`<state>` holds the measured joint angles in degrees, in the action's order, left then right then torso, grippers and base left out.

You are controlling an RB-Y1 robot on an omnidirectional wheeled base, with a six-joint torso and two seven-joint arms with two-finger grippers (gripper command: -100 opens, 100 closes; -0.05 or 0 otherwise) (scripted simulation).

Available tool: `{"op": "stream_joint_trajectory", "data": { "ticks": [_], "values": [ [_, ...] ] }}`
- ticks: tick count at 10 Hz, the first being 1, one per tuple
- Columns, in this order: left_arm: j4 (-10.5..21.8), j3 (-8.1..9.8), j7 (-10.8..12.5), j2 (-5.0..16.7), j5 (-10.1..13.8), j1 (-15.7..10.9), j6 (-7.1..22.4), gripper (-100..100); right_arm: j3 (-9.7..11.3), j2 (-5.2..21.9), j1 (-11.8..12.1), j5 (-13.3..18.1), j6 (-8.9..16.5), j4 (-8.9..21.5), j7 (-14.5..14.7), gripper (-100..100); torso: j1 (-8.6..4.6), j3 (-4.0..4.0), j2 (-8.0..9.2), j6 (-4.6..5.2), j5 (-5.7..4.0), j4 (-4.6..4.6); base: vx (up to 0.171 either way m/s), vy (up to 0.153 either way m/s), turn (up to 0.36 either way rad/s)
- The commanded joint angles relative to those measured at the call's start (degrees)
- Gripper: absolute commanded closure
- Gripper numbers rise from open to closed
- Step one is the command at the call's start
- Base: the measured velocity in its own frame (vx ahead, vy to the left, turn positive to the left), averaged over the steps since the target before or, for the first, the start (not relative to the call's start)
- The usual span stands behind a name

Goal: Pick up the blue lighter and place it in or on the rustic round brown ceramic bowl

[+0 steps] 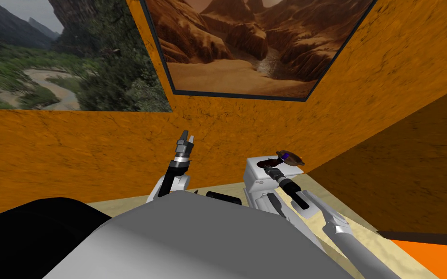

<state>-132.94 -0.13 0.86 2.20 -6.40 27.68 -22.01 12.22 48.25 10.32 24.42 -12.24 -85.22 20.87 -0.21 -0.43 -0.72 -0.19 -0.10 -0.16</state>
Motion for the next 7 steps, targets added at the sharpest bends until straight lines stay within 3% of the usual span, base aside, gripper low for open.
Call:
{"op": "stream_joint_trajectory", "data": {
  "ticks": [1,5,7],
  "values": [
    [0.00,0.00,0.00,0.00,0.00,0.00,0.00,0,0.70,1.80,-0.22,-1.07,0.54,-0.25,-0.47,100,0.00,0.00,0.00,0.00,0.00,0.00,0.053,-0.006,0.025],
    [0.00,0.00,0.00,0.00,0.00,0.00,0.00,0,2.39,6.88,-0.69,-3.54,1.52,-0.95,-1.71,100,-0.06,0.04,0.09,0.02,0.00,0.01,0.042,-0.016,0.014],
    [0.00,0.01,0.00,0.01,0.00,0.00,0.00,0,2.34,9.15,-0.69,-4.01,1.56,-1.40,-2.82,100,-0.27,0.02,0.04,0.05,0.00,0.01,0.045,-0.087,0.001]
  ]
}}
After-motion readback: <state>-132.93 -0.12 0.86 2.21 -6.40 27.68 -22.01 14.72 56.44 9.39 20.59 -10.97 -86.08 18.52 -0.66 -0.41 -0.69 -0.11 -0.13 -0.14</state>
